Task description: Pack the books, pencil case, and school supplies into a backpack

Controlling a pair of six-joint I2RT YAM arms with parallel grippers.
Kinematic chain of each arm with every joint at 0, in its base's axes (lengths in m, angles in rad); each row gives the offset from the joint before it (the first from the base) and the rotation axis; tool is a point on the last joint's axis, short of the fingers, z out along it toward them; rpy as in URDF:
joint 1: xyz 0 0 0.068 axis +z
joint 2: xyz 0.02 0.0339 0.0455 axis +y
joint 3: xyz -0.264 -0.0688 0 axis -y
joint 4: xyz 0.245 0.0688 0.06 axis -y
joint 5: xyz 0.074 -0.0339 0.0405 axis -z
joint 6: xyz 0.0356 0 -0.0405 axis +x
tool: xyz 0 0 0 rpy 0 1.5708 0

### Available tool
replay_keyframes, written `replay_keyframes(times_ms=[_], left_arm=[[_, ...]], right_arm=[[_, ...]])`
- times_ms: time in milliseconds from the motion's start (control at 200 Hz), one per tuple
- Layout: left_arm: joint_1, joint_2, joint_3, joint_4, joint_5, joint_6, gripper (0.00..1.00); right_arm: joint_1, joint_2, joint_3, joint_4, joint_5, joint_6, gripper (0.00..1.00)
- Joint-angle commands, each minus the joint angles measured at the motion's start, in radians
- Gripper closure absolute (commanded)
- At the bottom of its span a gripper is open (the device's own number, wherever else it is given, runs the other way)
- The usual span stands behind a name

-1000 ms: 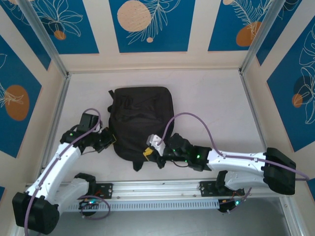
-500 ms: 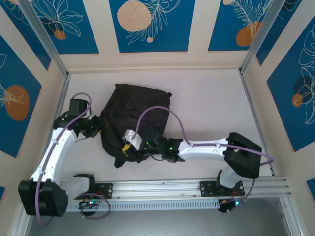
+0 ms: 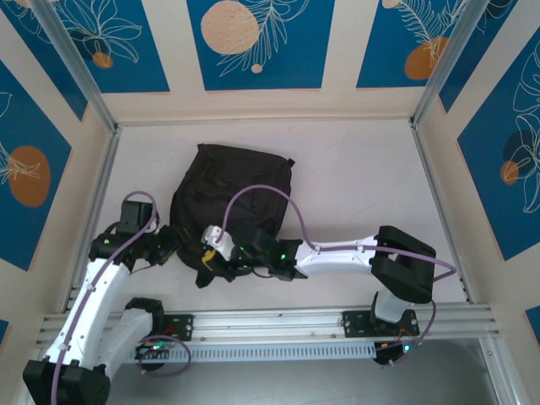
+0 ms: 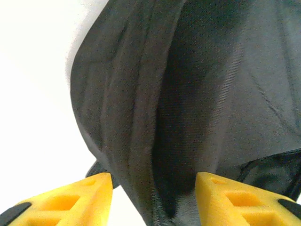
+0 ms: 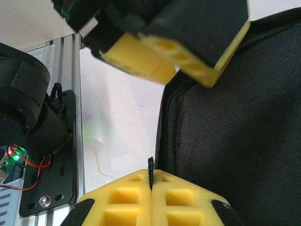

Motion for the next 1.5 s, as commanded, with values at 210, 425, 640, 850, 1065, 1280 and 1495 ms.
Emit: replay_keyframes(times_ms=[210,425,640,850,1065,1280,1495], left_arm=[[-0.034,-0.002,-0.113,0.070,-0.021,-0.057,0.83],[-0.029,0.007,-0.077,0.035,-0.096,-0.013,1.00],[-0.016,0.037,-0.056,0.050,-0.089,0.016,1.00],[-0.020,0.120,0.037,0.067,-0.131,0.121,1.00],[-0.045,0.205,0.264,-0.008,-0.355,0.246,1.00],[-0.044,0.251,0.297,0.007,-0.336,0.242,1.00],[-0.044,0.213,0.184,0.025,-0.332,0.232,1.00]], right_arm=[[0.014,-0.046,-0.027,-0.010,0.005,0.014,1.00],[0.019,-0.157,-0.157,-0.026,-0.071,-0.010,1.00],[0.004,-0.265,-0.280,-0.048,-0.035,-0.001,1.00],[-0.003,-0.254,-0.273,-0.034,-0.078,-0.002,1.00],[-0.003,-0.222,-0.270,0.018,-0.124,-0.002,1.00],[-0.006,-0.224,-0.265,0.026,-0.165,-0.014,1.00],[0.005,-0.238,-0.286,0.002,-0.206,-0.015,1.00]])
